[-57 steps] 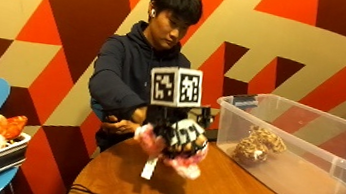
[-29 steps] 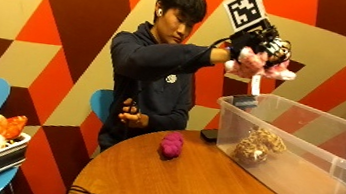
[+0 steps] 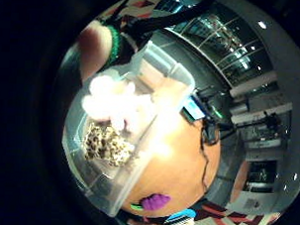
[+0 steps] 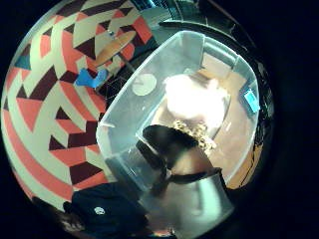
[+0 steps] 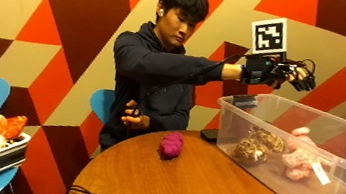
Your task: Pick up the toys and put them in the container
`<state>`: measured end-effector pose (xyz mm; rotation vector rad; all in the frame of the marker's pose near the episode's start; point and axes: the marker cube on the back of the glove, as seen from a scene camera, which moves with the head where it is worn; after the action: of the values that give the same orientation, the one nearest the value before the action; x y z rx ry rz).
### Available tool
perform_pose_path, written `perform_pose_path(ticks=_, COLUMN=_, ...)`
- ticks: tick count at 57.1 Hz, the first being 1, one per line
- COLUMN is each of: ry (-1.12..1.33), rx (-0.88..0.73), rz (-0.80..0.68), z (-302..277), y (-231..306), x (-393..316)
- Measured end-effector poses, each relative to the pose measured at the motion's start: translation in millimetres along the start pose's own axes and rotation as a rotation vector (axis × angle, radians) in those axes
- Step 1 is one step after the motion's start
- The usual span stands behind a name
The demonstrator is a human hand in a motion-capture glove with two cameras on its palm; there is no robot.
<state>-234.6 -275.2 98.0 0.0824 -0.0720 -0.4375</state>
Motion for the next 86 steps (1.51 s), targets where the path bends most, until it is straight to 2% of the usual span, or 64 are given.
perform_pose_path(ticks=10, ry=-0.032, rx=-0.001, rz=-0.066, z=-28, y=69, x=37)
perform_pose_path(ticks=19, ry=-0.007, rx=-0.067, rz=0.045, z=-18, y=161, x=85)
perform_pose_path(ticks=31, ry=-0.077, rx=-0.353, rz=0.048, z=70, y=250, x=95)
perform_pose_path(ticks=40, ry=-0.178, rx=-0.444, rz=-0.016, z=146, y=291, x=65)
perform_pose_path(ticks=45, ry=-0.214, rx=-0.419, rz=-0.064, z=171, y=303, x=54)
perform_pose_path(ticks=56, ry=-0.232, rx=-0.117, rz=-0.091, z=181, y=303, x=53)
perform_pose_path(ticks=68, ry=-0.231, rx=0.032, rz=-0.066, z=163, y=281, x=51)
perform_pose_path(ticks=74, ry=-0.173, rx=0.099, rz=-0.025, z=125, y=255, x=64)
perform_pose_path(ticks=79, ry=-0.129, rx=0.161, rz=0.040, z=74, y=220, x=79)
perform_pose_path(ticks=86, ry=-0.111, rx=0.274, rz=0.048, z=1, y=171, x=82)
